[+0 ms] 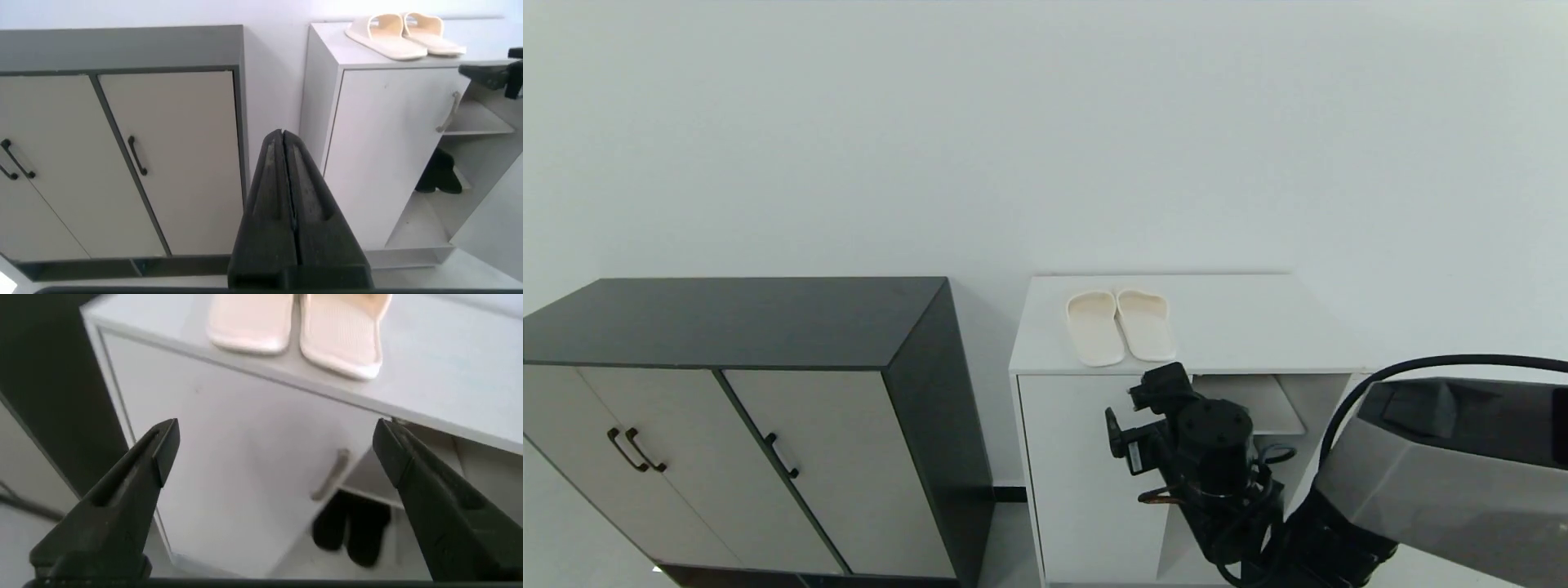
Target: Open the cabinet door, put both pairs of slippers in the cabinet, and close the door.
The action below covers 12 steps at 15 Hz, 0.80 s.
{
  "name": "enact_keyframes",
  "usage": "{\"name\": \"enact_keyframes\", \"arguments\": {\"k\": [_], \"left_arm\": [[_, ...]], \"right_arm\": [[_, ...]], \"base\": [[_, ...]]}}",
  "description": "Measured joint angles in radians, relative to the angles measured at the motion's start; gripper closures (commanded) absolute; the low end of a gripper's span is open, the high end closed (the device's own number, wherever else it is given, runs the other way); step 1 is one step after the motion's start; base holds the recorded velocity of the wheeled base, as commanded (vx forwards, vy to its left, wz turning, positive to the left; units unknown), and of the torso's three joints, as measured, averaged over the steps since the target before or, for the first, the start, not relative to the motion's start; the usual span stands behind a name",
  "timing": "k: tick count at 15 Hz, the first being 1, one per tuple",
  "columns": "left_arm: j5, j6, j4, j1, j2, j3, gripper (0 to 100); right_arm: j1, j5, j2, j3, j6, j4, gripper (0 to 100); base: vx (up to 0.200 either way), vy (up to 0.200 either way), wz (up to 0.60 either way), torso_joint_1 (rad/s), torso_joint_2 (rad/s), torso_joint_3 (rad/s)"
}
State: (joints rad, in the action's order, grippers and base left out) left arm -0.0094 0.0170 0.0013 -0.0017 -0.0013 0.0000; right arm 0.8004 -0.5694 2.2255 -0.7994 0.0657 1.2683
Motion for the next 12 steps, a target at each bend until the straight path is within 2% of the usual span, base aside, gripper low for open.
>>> {"name": "enact_keyframes", "arguments": {"k": [3, 4, 6, 12], "left_arm": [[0.000, -0.002, 0.001, 0.000, 0.000, 0.000, 100], [0.000, -0.002, 0.000, 0.000, 0.000, 0.000, 100], [0.000, -0.002, 0.000, 0.000, 0.000, 0.000, 100], [-0.001, -0.001, 0.001, 0.000, 0.000, 0.000, 100]], "right_arm": [[-0.001, 0.000, -0.119, -0.181, -0.173, -0.522, 0], [0.002, -0.003, -0.151, -0.244, -0.258, -0.628, 0], [0.011, -0.007, -0.189, -0.307, -0.327, -0.685, 0], [0.010, -0.007, -0.194, -0.316, -0.353, -0.677, 0]], "base": [[0.000, 0.000, 0.00, 0.000, 0.00, 0.000], [0.000, 0.000, 0.00, 0.000, 0.00, 0.000], [0.200, 0.000, 0.00, 0.002, 0.00, 0.005], [0.200, 0.000, 0.00, 0.001, 0.00, 0.002]]}}
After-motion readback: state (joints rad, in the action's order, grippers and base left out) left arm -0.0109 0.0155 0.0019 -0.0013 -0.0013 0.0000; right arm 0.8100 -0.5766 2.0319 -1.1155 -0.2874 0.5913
